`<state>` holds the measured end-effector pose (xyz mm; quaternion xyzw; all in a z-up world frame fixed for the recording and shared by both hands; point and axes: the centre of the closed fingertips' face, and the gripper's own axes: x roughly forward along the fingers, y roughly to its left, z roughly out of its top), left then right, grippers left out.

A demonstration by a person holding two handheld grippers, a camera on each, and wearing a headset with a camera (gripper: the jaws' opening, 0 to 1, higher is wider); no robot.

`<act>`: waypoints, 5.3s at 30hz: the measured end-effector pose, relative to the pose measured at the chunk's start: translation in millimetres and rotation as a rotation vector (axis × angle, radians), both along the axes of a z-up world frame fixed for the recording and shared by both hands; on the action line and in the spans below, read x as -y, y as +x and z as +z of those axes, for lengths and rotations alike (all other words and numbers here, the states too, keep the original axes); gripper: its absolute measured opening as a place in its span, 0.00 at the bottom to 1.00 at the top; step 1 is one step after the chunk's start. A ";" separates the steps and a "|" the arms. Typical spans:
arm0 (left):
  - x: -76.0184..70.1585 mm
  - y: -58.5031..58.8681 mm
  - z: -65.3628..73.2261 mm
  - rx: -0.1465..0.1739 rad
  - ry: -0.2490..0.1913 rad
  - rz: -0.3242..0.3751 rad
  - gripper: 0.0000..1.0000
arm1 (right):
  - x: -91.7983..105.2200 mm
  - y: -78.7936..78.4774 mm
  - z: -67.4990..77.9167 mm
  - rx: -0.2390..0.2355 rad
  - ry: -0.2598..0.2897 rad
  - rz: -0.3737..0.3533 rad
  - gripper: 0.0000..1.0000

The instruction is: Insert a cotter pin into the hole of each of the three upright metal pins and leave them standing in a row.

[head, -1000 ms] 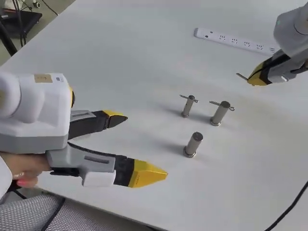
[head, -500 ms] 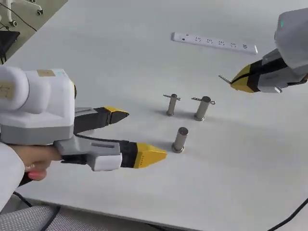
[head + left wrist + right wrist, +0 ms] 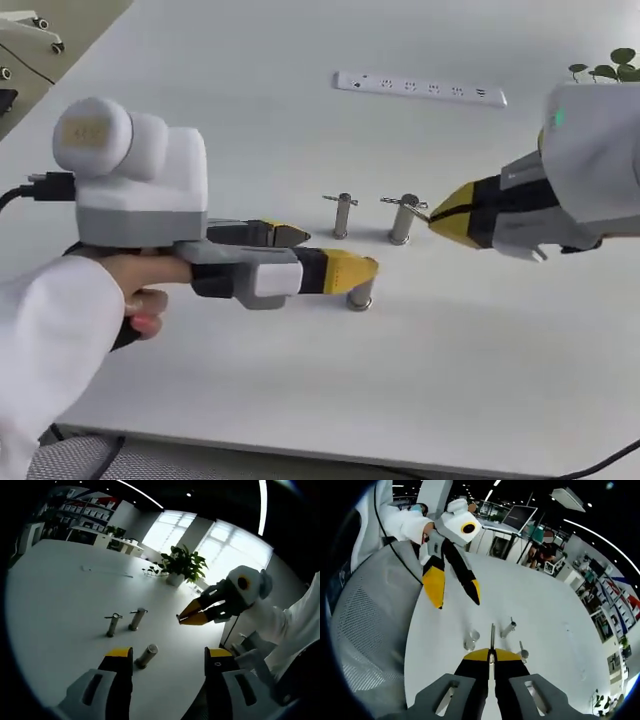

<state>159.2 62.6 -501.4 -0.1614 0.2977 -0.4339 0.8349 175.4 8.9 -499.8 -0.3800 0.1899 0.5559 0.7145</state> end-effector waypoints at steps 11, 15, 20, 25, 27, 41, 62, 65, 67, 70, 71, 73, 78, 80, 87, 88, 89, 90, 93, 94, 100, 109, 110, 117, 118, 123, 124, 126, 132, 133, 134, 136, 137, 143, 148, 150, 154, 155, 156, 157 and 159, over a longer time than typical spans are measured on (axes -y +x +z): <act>26.8 -7.4 -5.3 -0.092 -0.005 -0.074 0.36 | -2.2 -25.1 -17.2 0.009 -0.019 0.007 0.00; 32.9 -7.1 -8.2 -0.137 -0.030 -0.066 0.17 | -3.1 -32.2 -15.7 0.002 -0.006 0.001 0.00; 42.5 -10.7 -3.3 -0.189 -0.095 -0.072 0.15 | -3.4 -36.5 -15.2 0.012 -0.012 0.001 0.00; 44.1 -10.8 -8.1 -0.203 -0.074 -0.068 0.08 | -3.8 -37.7 -13.7 0.024 -0.013 0.003 0.00; 45.2 -12.0 -8.3 -0.214 -0.082 -0.069 0.08 | -4.0 -38.1 -13.3 0.025 -0.012 0.003 0.00; 48.8 -19.0 -6.6 -0.277 -0.113 -0.093 0.01 | -4.7 -41.1 -12.1 0.039 -0.017 0.027 0.00; 46.7 -18.4 -6.3 -0.239 -0.059 -0.089 0.00 | -2.2 -40.4 -14.1 0.010 0.003 0.013 0.00; 43.4 -20.0 -9.2 -0.205 -0.020 -0.118 0.00 | 0.4 -39.0 -16.7 -0.055 0.062 -0.047 0.13; 43.3 -22.2 -8.7 -0.204 -0.024 -0.137 0.00 | 5.8 -41.5 -22.0 -0.115 0.067 -0.062 0.10; 40.9 -31.6 -9.6 -0.122 0.028 -0.230 0.00 | 8.6 -43.2 -24.4 -0.190 0.117 -0.101 0.10; 40.9 -34.2 -9.0 -0.105 0.034 -0.247 0.00 | 9.0 -45.2 -24.7 -0.222 0.142 -0.113 0.10; 40.3 -38.2 -7.3 -0.046 0.050 -0.288 0.00 | 11.0 -47.4 -26.5 -0.278 0.170 -0.111 0.09; 37.9 -43.5 -3.4 0.101 0.101 -0.360 0.00 | -1.8 -71.2 -25.2 -0.441 0.281 -0.100 0.12; 37.9 -48.1 -2.0 0.152 0.116 -0.394 0.00 | -5.1 -73.3 -23.8 -0.456 0.320 -0.098 0.12; 37.3 -67.9 -0.6 0.308 0.164 -0.515 0.00 | -13.4 -89.0 -27.4 -0.457 0.296 -0.048 0.08; 37.6 -70.4 -1.0 0.310 0.162 -0.529 0.00 | -15.2 -90.0 -28.2 -0.458 0.290 -0.044 0.08; 37.9 -70.2 -1.2 0.334 0.167 -0.539 0.00 | -15.8 -91.2 -29.0 -0.456 0.283 -0.038 0.09; 37.9 -71.3 -1.9 0.340 0.172 -0.546 0.00 | -17.0 -91.2 -29.2 -0.453 0.282 -0.034 0.09; 38.6 -70.8 -0.9 0.351 0.169 -0.549 0.00 | -19.0 -94.5 -29.1 -0.459 0.277 -0.015 0.04; 39.0 -70.6 0.2 0.355 0.163 -0.550 0.00 | -19.4 -95.2 -29.1 -0.462 0.275 -0.009 0.01; 36.2 -69.0 -7.1 0.347 0.198 -0.571 0.00 | -16.7 -92.0 -29.8 -0.438 0.258 0.001 0.00; 37.7 -72.7 -19.5 0.351 0.248 -0.610 0.01 | -11.4 -94.6 -35.7 -0.440 0.190 0.034 0.00; 37.8 -71.7 -20.0 0.355 0.251 -0.607 0.01 | -11.1 -93.6 -35.7 -0.436 0.189 0.034 0.00; 35.9 -62.5 -16.3 0.370 0.202 -0.556 0.06 | -8.9 -81.6 -28.8 -0.404 0.207 0.011 0.00; 36.2 -60.1 -14.2 0.371 0.185 -0.539 0.09 | -8.4 -79.8 -28.7 -0.397 0.204 0.008 0.00; 28.3 -32.2 -14.6 0.345 0.153 -0.368 0.29 | 2.8 -52.6 -31.4 -0.358 0.206 -0.096 0.00; 26.0 -26.6 -16.7 0.338 0.160 -0.337 0.31 | 4.9 -48.4 -32.2 -0.353 0.204 -0.113 0.00; 17.7 -9.8 -22.4 0.352 0.203 -0.251 0.34 | 10.5 -40.2 -35.0 -0.345 0.191 -0.145 0.00; -5.7 18.9 -49.1 0.315 0.296 -0.087 0.38 | 22.4 -21.5 -41.2 -0.338 0.175 -0.213 0.00; -5.9 19.6 -53.0 0.307 0.302 -0.087 0.38 | 23.4 -19.7 -41.9 -0.337 0.174 -0.217 0.00; -4.8 18.8 -60.0 0.276 0.306 -0.090 0.38 | 24.0 -17.0 -43.0 -0.336 0.175 -0.224 0.00; 0.1 20.3 -67.1 0.272 0.316 -0.093 0.37 | 24.3 -13.3 -45.4 -0.340 0.176 -0.232 0.00; 2.3 20.8 -69.3 0.266 0.314 -0.090 0.38 | 24.3 -12.3 -46.5 -0.342 0.174 -0.235 0.00; 18.0 21.3 -84.9 0.237 0.324 -0.113 0.37 | 21.1 -11.4 -53.8 -0.368 0.158 -0.224 0.00; 25.4 24.7 -90.9 0.241 0.315 -0.118 0.29 | 16.8 -12.8 -57.5 -0.376 0.134 -0.197 0.00; 27.9 25.9 -93.3 0.230 0.303 -0.116 0.23 | 14.4 -12.4 -57.6 -0.377 0.132 -0.188 0.00; 27.4 26.0 -98.5 0.223 0.316 -0.118 0.15 | 12.1 -10.4 -58.2 -0.372 0.120 -0.179 0.00; 27.0 25.9 -99.7 0.215 0.315 -0.117 0.14 | 11.4 -10.4 -57.9 -0.371 0.119 -0.174 0.00; 26.5 26.0 -100.5 0.209 0.314 -0.114 0.14 | 10.5 -10.7 -57.3 -0.368 0.118 -0.165 0.00; 26.3 25.2 -100.6 0.213 0.313 -0.117 0.13 | 9.6 -11.2 -56.2 -0.361 0.118 -0.156 0.00; 26.4 25.7 -100.6 0.221 0.313 -0.119 0.13 | 7.4 -11.9 -54.0 -0.357 0.122 -0.144 0.00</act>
